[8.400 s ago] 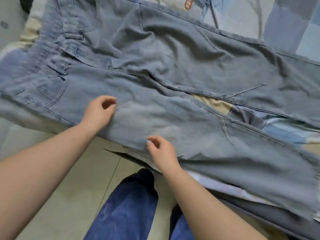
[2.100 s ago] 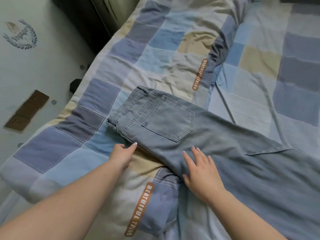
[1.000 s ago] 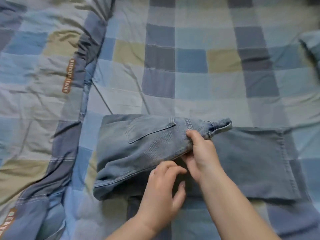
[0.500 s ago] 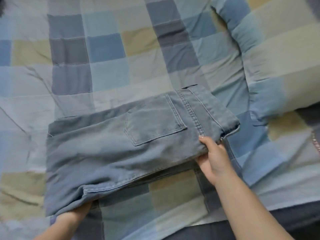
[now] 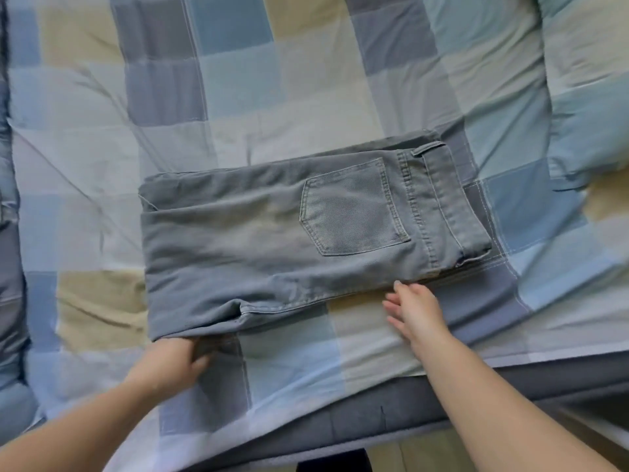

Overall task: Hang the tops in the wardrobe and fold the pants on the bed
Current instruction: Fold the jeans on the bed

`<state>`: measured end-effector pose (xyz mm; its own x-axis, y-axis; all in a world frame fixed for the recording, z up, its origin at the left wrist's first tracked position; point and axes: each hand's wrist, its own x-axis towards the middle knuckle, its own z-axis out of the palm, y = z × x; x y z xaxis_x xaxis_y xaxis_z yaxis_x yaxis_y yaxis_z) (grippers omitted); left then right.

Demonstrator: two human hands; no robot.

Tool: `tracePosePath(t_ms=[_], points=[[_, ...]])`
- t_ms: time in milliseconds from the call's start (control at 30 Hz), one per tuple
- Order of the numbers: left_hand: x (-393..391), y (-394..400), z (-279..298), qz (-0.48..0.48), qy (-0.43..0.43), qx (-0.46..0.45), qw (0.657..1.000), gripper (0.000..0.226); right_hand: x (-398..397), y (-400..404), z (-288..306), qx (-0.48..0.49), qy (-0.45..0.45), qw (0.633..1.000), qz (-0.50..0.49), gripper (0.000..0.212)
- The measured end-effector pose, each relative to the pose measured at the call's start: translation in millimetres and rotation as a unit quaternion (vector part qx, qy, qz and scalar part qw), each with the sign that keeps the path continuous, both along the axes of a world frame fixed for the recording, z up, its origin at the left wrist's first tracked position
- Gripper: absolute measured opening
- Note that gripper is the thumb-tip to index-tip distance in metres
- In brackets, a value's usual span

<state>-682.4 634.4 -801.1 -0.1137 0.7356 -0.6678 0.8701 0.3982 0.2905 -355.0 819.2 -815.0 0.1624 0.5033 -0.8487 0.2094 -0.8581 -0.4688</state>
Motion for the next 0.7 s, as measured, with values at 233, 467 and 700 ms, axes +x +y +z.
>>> tracePosePath(t_ms=[233, 467, 700], points=[[-67.6, -51.7, 19.5, 0.126, 0.060, -0.133, 0.981, 0.010, -90.3, -60.5, 29.0, 0.127, 0.030, 0.933, 0.336, 0.009], [-100.4, -5.9, 9.4, 0.572, -0.177, -0.005, 0.801, 0.027, -186.3, -34.1, 20.0, 0.185, -0.064, 0.934, 0.299, 0.056], [-94.7, 28.4, 1.4, 0.567, -0.303, -0.016, 0.766, 0.029, -176.7, -20.1, -7.3, 0.086, -0.071, 0.925, 0.364, 0.063]])
